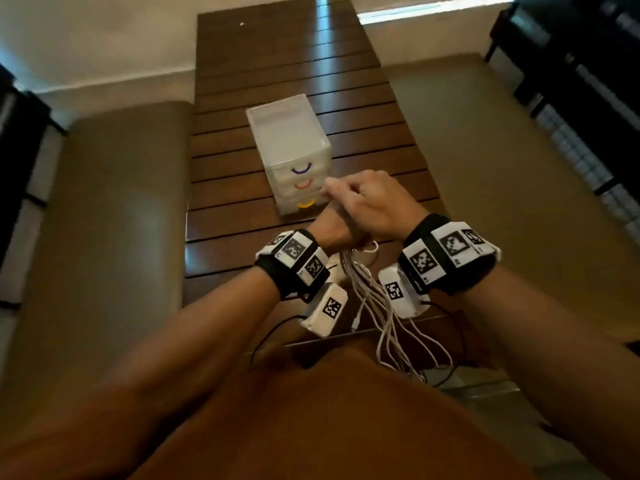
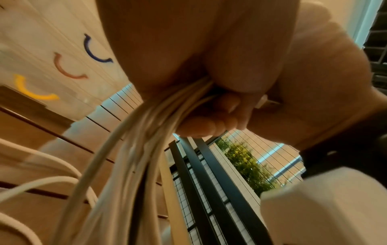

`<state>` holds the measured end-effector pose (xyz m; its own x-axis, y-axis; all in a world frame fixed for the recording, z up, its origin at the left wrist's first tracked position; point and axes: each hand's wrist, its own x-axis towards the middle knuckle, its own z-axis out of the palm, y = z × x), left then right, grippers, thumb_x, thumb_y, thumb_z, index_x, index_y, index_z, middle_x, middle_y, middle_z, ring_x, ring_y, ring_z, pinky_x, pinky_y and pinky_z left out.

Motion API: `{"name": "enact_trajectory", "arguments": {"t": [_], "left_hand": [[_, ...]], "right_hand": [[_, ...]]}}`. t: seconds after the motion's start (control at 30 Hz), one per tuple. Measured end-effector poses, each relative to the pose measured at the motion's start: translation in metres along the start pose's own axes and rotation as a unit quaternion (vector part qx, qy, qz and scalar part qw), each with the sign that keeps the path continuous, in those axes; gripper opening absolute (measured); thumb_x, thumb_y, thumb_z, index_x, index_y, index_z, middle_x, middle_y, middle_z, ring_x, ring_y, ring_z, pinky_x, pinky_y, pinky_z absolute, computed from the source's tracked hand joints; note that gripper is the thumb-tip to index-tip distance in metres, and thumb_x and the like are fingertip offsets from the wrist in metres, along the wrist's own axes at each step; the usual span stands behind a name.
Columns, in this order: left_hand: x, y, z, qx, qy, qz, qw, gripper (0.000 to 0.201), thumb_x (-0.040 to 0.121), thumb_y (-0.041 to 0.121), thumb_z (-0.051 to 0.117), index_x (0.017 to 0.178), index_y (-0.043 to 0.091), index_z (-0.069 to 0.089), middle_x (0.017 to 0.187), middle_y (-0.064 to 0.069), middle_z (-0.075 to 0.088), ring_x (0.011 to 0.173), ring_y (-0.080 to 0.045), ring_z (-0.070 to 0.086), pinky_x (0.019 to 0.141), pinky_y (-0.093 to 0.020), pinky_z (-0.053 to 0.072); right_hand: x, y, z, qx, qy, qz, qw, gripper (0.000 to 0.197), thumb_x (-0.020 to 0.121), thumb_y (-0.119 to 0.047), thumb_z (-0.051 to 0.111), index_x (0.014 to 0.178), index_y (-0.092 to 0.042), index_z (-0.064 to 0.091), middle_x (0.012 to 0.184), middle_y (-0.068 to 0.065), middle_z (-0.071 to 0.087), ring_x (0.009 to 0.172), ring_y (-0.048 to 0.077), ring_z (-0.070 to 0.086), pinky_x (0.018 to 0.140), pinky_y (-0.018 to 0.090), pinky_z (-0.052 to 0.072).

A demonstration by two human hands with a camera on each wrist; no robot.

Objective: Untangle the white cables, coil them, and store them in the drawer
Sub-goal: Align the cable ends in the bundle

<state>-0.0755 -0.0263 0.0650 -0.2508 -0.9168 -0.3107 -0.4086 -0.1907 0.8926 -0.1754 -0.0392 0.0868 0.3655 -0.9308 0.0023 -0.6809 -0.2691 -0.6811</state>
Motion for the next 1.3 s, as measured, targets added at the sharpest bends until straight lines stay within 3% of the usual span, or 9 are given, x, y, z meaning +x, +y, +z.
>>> {"name": "enact_trajectory", "arguments": {"t": [0.13,0.27,0.37,0.47,0.6,0.77,0.93,1.03,1.3], "left_hand": [[-0.008,-0.03,-0.012,-0.034,-0.005,0.019,0.999,0.02,0.089,-0.005,0.058,0.109,-0.003,0.059,0.091,0.0,0.062,0.077,0.006,0.06,0.069,-0.023,0.048],[-0.031,-0.051,-0.026,-0.123,-0.013,0.001,0.992,0.007,0.087,-0.003,0.061,0.09,0.004,0.06,0.057,0.007,0.063,0.05,0.001,0.055,0.054,-0.016,0.047],[-0.048,-0.076,-0.041,-0.153,0.002,-0.057,0.987,0.038,0.096,0.016,0.057,0.059,0.026,0.055,0.044,0.011,0.035,0.036,-0.004,0.027,0.036,-0.017,0.022],[-0.057,-0.092,-0.049,-0.197,0.025,-0.082,0.977,0.049,0.097,0.028,0.055,0.049,0.027,0.046,0.048,0.009,0.031,0.038,-0.007,0.022,0.036,-0.019,0.017],[-0.066,-0.1,-0.053,-0.25,0.048,-0.106,0.961,0.042,0.097,0.033,0.053,0.056,0.026,0.043,0.049,0.008,0.032,0.04,-0.007,0.023,0.038,-0.021,0.016],[-0.067,-0.102,-0.05,-0.301,0.085,-0.105,0.944,0.051,0.097,0.035,0.051,0.048,0.025,0.044,0.046,0.009,0.031,0.037,-0.006,0.022,0.035,-0.018,0.018],[-0.063,-0.106,-0.052,-0.318,0.089,-0.085,0.94,0.034,0.086,0.025,0.068,0.06,0.025,0.046,0.051,0.009,0.034,0.04,-0.006,0.026,0.037,-0.019,0.021],[-0.059,-0.101,-0.05,-0.326,0.033,-0.032,0.944,0.033,0.07,0.005,0.075,0.07,0.019,0.046,0.056,0.006,0.038,0.043,-0.007,0.032,0.041,-0.019,0.025],[-0.04,-0.068,-0.032,-0.382,0.051,0.005,0.923,0.017,0.078,0.018,0.074,0.091,0.012,0.064,0.073,-0.003,0.062,0.052,-0.013,0.053,0.043,-0.022,0.041]], "right_hand": [[0.006,-0.005,0.022,0.056,-0.039,0.021,0.997,0.061,0.095,-0.063,0.028,0.095,-0.02,0.071,0.093,-0.001,0.072,0.093,0.017,0.066,0.089,0.038,0.049],[0.003,0.016,0.039,0.269,-0.126,0.064,0.953,0.039,0.103,-0.044,0.03,0.131,-0.029,0.052,0.113,-0.004,0.061,0.095,0.004,0.061,0.083,0.02,0.047],[-0.003,0.045,0.055,0.056,-0.208,0.033,0.976,0.021,0.093,-0.011,0.054,0.111,-0.016,0.066,0.101,0.005,0.065,0.087,0.012,0.057,0.07,0.02,0.045],[-0.015,0.06,0.069,-0.097,-0.331,-0.021,0.938,0.019,0.081,-0.006,0.063,0.08,-0.025,0.067,0.082,-0.008,0.059,0.079,0.011,0.056,0.071,0.028,0.045],[-0.036,0.081,0.086,-0.225,-0.432,-0.041,0.872,0.026,0.082,-0.012,0.065,0.103,-0.028,0.071,0.1,-0.01,0.061,0.093,0.012,0.059,0.072,0.025,0.048],[-0.037,0.115,0.093,-0.294,-0.371,-0.079,0.877,0.013,0.086,-0.025,0.06,0.089,-0.029,0.072,0.105,-0.002,0.062,0.095,0.024,0.06,0.071,0.033,0.049],[-0.028,0.085,0.057,0.05,-0.278,0.015,0.959,0.014,0.096,-0.014,0.054,0.085,-0.023,0.056,0.084,-0.001,0.068,0.082,0.021,0.065,0.075,0.035,0.051],[-0.026,0.045,0.04,0.235,-0.194,0.028,0.952,0.01,0.099,-0.007,0.047,0.093,-0.013,0.053,0.081,0.01,0.068,0.076,0.024,0.067,0.073,0.033,0.055],[-0.034,0.004,0.051,0.363,-0.15,0.086,0.915,0.018,0.1,-0.008,0.046,0.114,0.001,0.051,0.073,0.008,0.06,0.052,0.013,0.058,0.05,0.022,0.051]]}}
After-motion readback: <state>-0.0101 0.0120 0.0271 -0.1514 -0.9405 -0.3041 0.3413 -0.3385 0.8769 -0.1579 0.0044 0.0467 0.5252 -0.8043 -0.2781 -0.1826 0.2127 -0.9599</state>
